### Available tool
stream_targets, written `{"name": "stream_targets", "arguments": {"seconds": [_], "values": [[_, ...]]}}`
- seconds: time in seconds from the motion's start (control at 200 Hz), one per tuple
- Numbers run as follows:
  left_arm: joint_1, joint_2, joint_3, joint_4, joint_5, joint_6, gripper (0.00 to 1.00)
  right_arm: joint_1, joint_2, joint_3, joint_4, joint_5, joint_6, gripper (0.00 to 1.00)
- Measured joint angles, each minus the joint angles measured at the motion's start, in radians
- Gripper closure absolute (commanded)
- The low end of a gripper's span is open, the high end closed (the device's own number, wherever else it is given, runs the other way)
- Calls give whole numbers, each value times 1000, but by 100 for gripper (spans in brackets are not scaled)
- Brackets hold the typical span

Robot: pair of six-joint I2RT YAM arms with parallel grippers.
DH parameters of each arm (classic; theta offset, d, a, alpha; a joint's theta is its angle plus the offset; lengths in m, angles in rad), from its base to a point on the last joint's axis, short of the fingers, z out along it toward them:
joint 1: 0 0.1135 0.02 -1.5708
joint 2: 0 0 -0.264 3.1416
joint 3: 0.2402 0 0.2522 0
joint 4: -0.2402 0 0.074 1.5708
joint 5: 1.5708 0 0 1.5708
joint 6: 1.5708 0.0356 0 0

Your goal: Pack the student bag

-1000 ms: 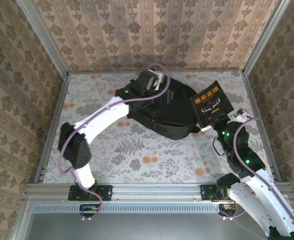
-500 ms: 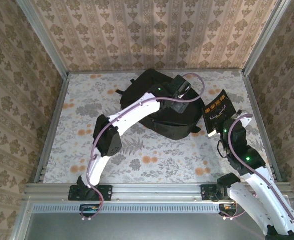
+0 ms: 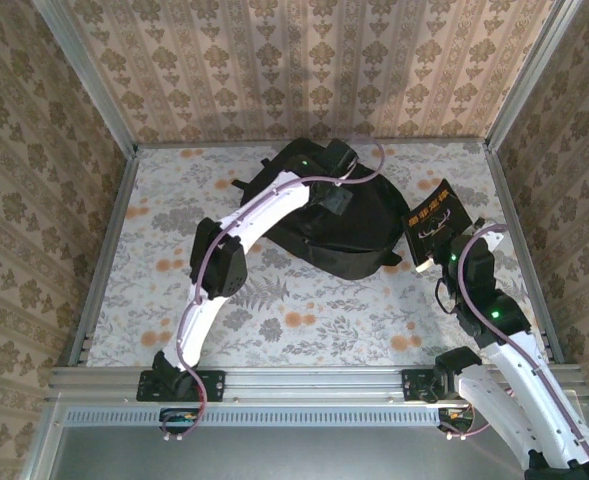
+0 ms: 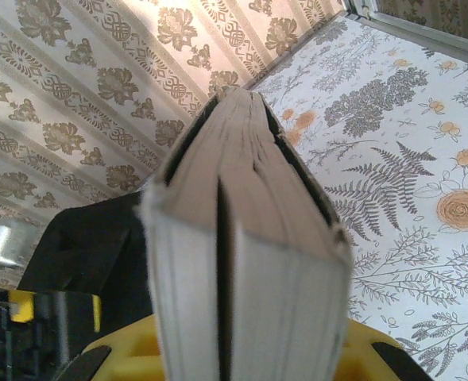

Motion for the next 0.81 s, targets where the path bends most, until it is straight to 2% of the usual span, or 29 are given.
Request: {"name": "stream_targets", "arguments": {"seconds": [0.065, 0.135, 0.38, 0.61, 0.805], "values": [[-4, 18, 0, -4, 4, 0, 30, -11, 0, 0, 5, -14, 2, 100], [-9, 26, -2, -5, 3, 0, 39, -18, 0, -1, 12, -25, 5, 100], [-8, 24, -39, 22, -48, 7, 100, -34, 0, -13, 31, -71, 18, 100], [-2, -60, -116, 62, -40, 23, 100, -39, 10, -13, 42, -114, 9, 100], [72, -236, -180, 73, 104, -3, 100, -42, 22, -13, 42, -159, 0, 100]]}}
